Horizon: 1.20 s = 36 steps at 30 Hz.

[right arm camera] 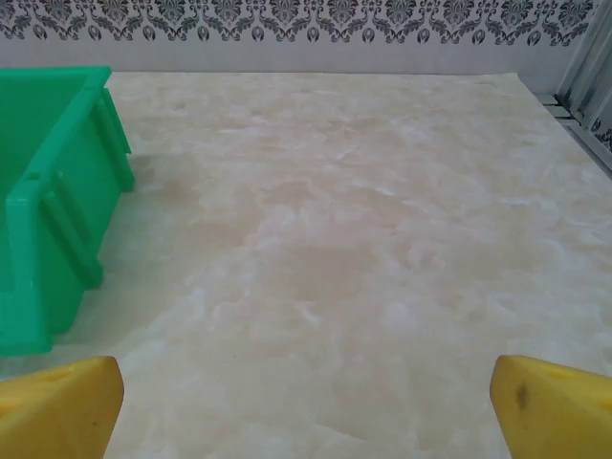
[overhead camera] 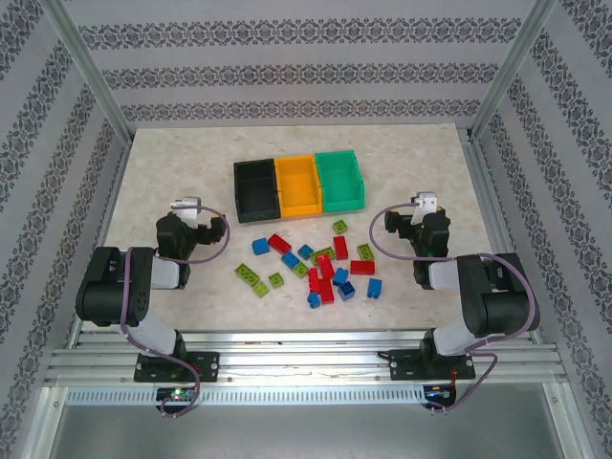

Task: Sort the legos into containers by color
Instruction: Pick up the lego from the center of the table.

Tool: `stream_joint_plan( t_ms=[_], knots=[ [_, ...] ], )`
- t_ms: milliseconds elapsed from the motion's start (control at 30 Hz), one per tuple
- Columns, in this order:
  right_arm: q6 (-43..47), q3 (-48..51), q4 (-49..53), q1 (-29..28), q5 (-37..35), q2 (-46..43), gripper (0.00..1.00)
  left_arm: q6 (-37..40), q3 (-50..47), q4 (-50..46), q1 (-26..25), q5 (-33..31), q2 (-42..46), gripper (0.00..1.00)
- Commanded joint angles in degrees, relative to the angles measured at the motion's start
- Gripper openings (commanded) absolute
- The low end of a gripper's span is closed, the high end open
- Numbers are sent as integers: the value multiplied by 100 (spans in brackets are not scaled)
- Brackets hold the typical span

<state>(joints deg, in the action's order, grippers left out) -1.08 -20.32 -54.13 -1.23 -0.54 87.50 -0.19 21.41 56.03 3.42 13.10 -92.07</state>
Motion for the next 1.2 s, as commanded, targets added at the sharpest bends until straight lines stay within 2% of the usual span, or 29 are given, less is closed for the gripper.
stream_joint_plan(
  t_ms=[0,1167],
  knots=[
    [10,-94,-114,18,71,38,98,84,11,-46,-21,75,79,100],
    [30,-78,-133,-17,1,30,98,89,12,-42,-25,74,82,100]
  ],
)
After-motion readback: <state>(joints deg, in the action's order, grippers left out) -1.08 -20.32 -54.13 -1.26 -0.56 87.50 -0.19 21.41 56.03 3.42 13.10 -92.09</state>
